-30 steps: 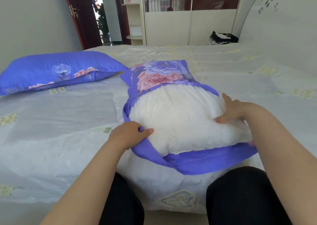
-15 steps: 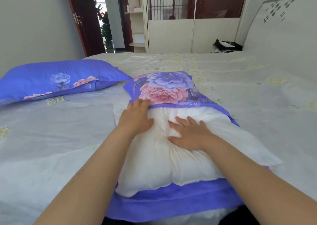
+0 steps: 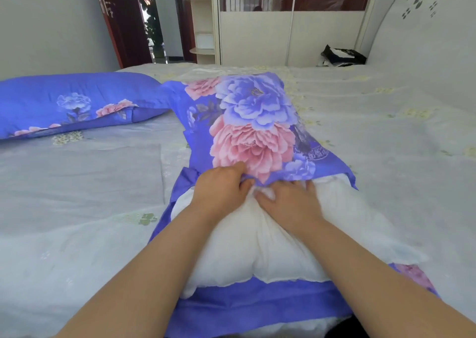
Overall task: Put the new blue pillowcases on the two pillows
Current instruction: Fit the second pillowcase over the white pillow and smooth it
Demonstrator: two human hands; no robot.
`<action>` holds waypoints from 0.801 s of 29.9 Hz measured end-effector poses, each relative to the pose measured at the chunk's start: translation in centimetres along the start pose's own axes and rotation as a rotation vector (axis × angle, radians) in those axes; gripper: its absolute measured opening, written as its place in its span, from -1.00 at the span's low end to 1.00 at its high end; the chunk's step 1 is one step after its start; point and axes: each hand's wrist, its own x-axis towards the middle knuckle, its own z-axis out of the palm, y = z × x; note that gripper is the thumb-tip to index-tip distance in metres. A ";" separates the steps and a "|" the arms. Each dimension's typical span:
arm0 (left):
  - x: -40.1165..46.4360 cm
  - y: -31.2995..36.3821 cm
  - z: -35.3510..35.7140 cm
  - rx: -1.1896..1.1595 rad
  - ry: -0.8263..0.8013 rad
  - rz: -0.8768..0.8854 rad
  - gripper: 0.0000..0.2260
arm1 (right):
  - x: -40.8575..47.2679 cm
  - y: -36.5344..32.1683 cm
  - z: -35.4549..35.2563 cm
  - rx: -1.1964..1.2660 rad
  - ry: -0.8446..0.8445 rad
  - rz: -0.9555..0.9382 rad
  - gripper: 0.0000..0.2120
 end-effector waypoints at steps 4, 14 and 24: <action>-0.2 -1.4 -0.2 -0.086 0.010 -0.091 -0.57 | 0.2 -1.1 -0.2 0.149 0.699 -0.003 -0.66; -2.2 -3.6 -0.9 -0.176 0.064 0.042 -0.59 | 3.8 8.6 -3.0 0.112 0.303 0.508 -0.73; -2.3 -7.9 -1.3 -0.102 -0.185 -0.338 -0.92 | 2.0 7.2 -4.5 0.160 0.431 0.211 -0.57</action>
